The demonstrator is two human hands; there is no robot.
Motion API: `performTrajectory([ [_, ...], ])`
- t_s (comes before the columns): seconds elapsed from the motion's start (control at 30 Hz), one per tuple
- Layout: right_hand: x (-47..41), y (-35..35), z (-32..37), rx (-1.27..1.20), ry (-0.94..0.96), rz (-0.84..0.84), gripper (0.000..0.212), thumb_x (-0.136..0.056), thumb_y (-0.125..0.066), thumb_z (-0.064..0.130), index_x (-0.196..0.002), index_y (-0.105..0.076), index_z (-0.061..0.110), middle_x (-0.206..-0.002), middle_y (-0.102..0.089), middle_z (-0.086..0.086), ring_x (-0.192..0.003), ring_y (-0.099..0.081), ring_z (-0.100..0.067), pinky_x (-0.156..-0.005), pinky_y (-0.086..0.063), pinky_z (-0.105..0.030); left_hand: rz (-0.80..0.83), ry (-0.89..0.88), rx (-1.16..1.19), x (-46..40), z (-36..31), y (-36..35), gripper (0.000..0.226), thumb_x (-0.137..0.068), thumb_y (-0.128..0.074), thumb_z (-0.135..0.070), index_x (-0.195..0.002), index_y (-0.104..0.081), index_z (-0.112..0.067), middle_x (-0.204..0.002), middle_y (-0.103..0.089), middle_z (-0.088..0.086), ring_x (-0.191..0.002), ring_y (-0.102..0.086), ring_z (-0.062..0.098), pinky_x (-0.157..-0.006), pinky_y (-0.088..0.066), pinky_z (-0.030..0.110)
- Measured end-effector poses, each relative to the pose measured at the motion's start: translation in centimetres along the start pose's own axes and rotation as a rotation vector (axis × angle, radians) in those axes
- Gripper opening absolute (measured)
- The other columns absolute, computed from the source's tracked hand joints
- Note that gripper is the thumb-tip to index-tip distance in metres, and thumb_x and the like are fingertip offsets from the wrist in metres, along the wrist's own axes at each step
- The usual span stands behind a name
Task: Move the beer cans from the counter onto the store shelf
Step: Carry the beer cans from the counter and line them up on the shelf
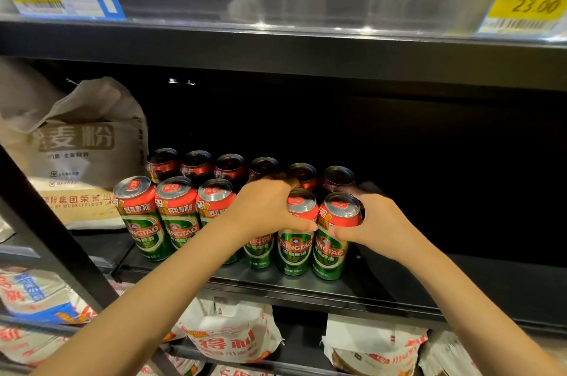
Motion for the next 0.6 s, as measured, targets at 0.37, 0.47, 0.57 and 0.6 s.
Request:
performTrajectory([
  [0.37, 0.1, 0.8, -0.8, -0.015, -0.119, -0.208, 0.053, -0.064, -0.078, 0.048, -0.103, -0.064, 0.014, -0.087, -0.065, 0.005, -0.069, -0.055, 0.001, -0.054, -0.043, -0.011, 0.018, -0.03, 0.023, -0.1, 0.8, 0.4, 0.067, -0.063, -0.054, -0.079, -0.101, -0.06, -0.024, -0.084, -0.066, -0.007, -0.075, -0.06, 0.009, -0.066, -0.053, 0.03],
  [0.47, 0.2, 1.0, -0.6, -0.072, -0.077, -0.187, 0.055, -0.068, -0.079, 0.036, -0.115, -0.06, 0.014, -0.101, -0.063, 0.003, -0.08, -0.053, -0.002, -0.059, -0.038, -0.006, -0.039, -0.051, 0.105, 0.0, 0.5, 0.7, 0.06, -0.066, -0.06, -0.073, -0.105, -0.061, -0.027, -0.089, -0.067, -0.01, -0.08, -0.059, 0.008, -0.069, -0.052, 0.029],
  [0.57, 0.5, 1.0, -0.5, -0.103, -0.056, -0.174, 0.055, -0.07, -0.079, 0.03, -0.118, -0.058, 0.015, -0.109, -0.063, 0.001, -0.088, -0.055, -0.006, -0.064, -0.039, -0.006, -0.087, -0.058, 0.162, 0.2, 0.4, 0.8, 0.061, -0.067, -0.062, -0.07, -0.11, -0.062, -0.027, -0.096, -0.067, -0.01, -0.085, -0.059, 0.008, -0.072, -0.05, 0.028],
  [0.6, 0.4, 1.1, -0.5, -0.102, -0.051, -0.176, 0.055, -0.07, -0.079, 0.029, -0.119, -0.057, 0.016, -0.111, -0.063, 0.0, -0.09, -0.055, -0.007, -0.065, -0.04, -0.006, -0.098, -0.057, 0.171, 0.3, 0.4, 0.8, 0.061, -0.067, -0.063, -0.069, -0.111, -0.062, -0.027, -0.096, -0.067, -0.011, -0.084, -0.058, 0.008, -0.07, -0.048, 0.025],
])
Point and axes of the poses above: each hand's wrist, its own x-axis away from the middle knuckle, its own y-axis out of the back of the hand, z = x × y, the point moved 7 cm from there along -x, towards the middle knuckle
